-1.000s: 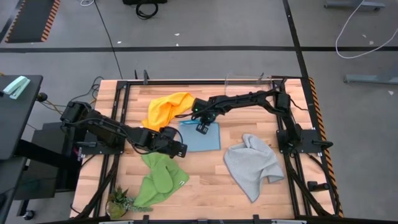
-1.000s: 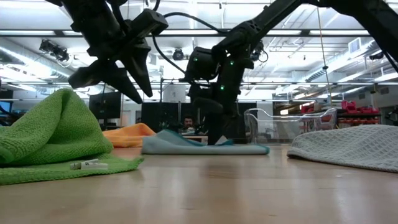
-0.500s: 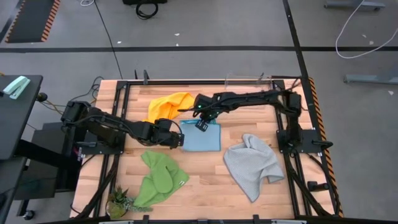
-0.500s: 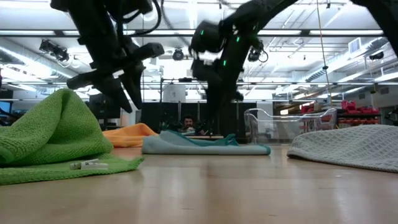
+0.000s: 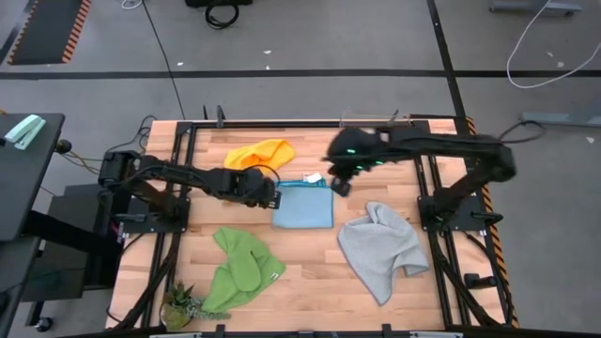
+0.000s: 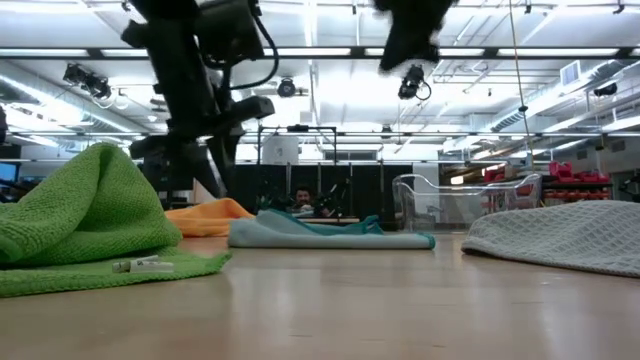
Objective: Fold microfiber towels
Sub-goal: Put the blue microfiber cloth into the transparent bin
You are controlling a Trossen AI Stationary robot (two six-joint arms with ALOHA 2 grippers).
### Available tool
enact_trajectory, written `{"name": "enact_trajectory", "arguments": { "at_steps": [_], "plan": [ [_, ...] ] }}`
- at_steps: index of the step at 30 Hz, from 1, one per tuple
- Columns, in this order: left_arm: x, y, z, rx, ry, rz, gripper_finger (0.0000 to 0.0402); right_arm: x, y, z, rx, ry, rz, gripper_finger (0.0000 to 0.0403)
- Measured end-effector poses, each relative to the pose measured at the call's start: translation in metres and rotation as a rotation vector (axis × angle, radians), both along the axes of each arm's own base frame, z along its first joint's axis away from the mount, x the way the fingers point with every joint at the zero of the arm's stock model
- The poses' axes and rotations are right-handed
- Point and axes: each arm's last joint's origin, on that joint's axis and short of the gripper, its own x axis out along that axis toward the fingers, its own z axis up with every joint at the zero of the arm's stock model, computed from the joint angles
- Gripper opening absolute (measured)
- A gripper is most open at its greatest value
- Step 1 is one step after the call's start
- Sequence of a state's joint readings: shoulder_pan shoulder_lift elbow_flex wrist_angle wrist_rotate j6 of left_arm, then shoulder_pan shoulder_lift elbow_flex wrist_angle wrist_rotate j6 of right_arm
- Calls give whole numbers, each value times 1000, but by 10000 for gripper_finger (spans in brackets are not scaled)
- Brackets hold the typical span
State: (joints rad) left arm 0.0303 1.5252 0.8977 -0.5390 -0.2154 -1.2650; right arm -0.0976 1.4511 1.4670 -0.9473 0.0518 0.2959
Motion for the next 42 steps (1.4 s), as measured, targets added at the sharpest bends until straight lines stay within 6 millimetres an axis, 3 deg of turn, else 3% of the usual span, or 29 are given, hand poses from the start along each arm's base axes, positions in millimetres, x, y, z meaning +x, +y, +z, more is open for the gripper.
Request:
{"name": "enact_trajectory", "arguments": {
  "at_steps": [5, 8, 14, 18, 26, 35, 42],
  "plan": [
    [-3, 17, -20, -96, -137, -30, 70, -46, 35, 42, -14, -168, 58, 32],
    [-8, 24, -15, -108, -237, -15, 50, -73, 51, 60, -20, -252, 60, 32],
    [-36, 22, -6, -99, -304, 19, 18, -115, 66, 73, -24, -299, 17, 32],
    [-50, 11, -25, -162, -333, 73, 11, -133, 72, 69, -38, -243, -37, 32],
    [-54, 9, -36, -199, -576, 87, 73, -133, 85, 63, -82, -208, -33, 32],
    [-55, 10, -47, -196, -505, 104, 165, -126, 100, 57, -78, -179, 6, 32],
    [-46, 11, -57, -199, -445, 106, 202, -124, 103, 55, -77, -176, -3, 32]
  ]
}}
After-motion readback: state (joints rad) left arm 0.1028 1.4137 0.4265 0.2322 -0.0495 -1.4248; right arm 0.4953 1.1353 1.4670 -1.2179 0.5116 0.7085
